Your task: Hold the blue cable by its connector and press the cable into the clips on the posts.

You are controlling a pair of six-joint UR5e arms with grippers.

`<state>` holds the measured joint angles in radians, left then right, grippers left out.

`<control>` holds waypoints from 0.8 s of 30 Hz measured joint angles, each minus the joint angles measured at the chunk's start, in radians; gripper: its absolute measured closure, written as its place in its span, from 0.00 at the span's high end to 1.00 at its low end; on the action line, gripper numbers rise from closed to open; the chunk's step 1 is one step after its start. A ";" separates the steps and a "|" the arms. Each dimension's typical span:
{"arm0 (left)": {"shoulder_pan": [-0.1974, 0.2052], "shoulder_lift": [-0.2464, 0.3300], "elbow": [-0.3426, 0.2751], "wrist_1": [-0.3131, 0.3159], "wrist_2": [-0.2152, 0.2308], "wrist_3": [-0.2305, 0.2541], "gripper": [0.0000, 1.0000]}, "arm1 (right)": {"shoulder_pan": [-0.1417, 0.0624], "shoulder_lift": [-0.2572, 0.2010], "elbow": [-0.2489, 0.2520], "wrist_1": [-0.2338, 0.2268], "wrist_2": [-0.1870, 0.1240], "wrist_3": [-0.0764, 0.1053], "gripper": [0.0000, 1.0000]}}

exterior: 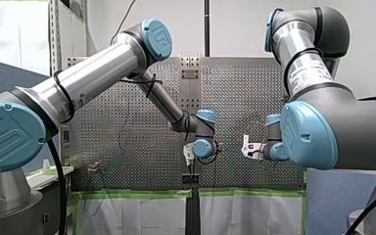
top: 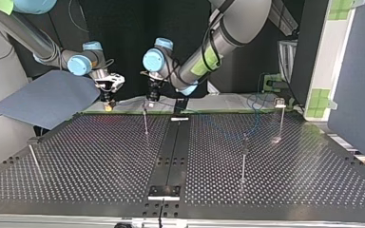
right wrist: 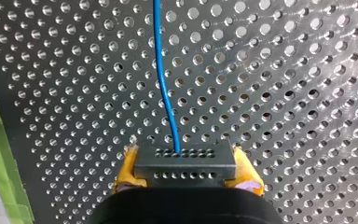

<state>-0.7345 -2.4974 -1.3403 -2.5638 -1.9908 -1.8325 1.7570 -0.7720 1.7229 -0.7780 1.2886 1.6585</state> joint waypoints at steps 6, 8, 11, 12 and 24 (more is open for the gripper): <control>0.003 0.000 0.000 0.000 0.005 -0.002 0.00 | 0.000 0.000 -0.001 0.003 -0.001 0.000 0.00; 0.002 -0.001 0.000 -0.001 0.008 -0.002 0.00 | 0.000 0.000 -0.001 0.005 -0.001 0.000 0.00; -0.001 -0.012 0.000 -0.009 0.016 -0.002 0.00 | 0.000 0.000 -0.002 0.008 -0.001 0.000 0.00; 0.000 -0.018 0.000 -0.014 0.019 -0.001 0.00 | 0.000 0.000 -0.002 0.009 -0.001 0.000 0.00; 0.006 -0.068 0.004 -0.048 0.041 0.034 0.00 | 0.000 0.000 -0.004 0.015 -0.001 -0.006 0.00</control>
<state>-0.7280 -2.5649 -1.3359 -2.6122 -1.9502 -1.7986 1.7565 -0.7718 1.7185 -0.7630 1.2872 1.6526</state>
